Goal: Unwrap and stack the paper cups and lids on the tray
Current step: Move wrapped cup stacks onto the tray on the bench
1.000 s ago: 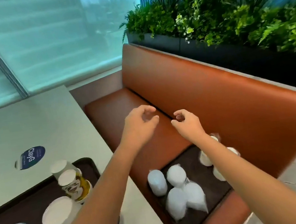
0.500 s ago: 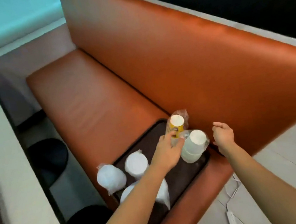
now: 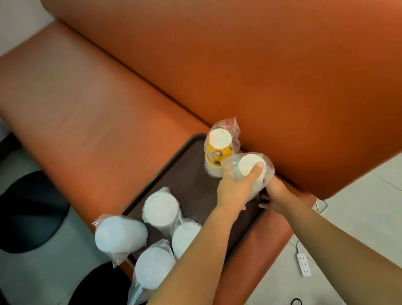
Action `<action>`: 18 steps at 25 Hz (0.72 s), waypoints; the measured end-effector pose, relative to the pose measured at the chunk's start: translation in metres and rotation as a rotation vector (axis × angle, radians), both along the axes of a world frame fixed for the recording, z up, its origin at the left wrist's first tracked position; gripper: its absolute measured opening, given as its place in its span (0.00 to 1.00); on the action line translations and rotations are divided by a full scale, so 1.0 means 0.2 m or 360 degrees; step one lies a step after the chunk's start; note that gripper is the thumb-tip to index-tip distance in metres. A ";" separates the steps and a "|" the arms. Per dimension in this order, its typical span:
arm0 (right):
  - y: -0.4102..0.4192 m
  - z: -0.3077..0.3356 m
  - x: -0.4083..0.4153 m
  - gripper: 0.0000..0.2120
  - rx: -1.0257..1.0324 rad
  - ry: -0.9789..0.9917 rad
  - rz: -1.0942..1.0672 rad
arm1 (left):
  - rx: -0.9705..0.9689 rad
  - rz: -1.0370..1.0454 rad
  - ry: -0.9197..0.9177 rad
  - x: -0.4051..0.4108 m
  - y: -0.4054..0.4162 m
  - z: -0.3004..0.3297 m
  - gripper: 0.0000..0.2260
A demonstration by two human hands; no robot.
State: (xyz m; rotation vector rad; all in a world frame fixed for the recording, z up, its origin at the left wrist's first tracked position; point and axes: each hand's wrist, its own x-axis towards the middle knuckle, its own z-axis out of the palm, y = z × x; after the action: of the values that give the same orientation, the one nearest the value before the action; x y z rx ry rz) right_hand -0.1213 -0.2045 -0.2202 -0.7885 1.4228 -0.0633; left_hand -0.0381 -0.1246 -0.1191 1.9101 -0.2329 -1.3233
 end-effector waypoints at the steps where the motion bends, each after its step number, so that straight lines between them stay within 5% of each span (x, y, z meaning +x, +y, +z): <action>1: 0.01 -0.02 0.00 0.25 -0.0040 0.0005 0.0012 | 0.0000 0.0038 0.0096 0.01 0.01 -0.02 0.28; 5: 0.05 -0.07 0.04 0.25 -0.0015 0.0046 -0.0038 | -0.0060 0.0210 0.0371 0.09 0.09 -0.05 0.17; 12: 0.15 -0.07 0.07 0.14 -0.0083 -0.0105 -0.0230 | -0.0127 0.0531 0.0587 0.19 0.31 -0.11 0.15; 15: 0.25 0.02 0.03 0.13 -0.0431 -0.0045 -0.0252 | -0.0039 0.0682 0.0428 0.21 0.36 -0.05 0.12; 18: 0.41 0.24 0.00 0.19 -0.0813 -0.0062 -0.0221 | -0.0272 0.0985 0.0378 0.27 0.42 0.10 0.12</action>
State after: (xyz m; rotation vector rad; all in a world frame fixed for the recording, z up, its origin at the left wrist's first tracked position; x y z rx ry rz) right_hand -0.1207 -0.1226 -0.1723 -1.0941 1.4398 -0.5636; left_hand 0.0157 -0.0396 -0.0997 1.4901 0.3331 -1.0470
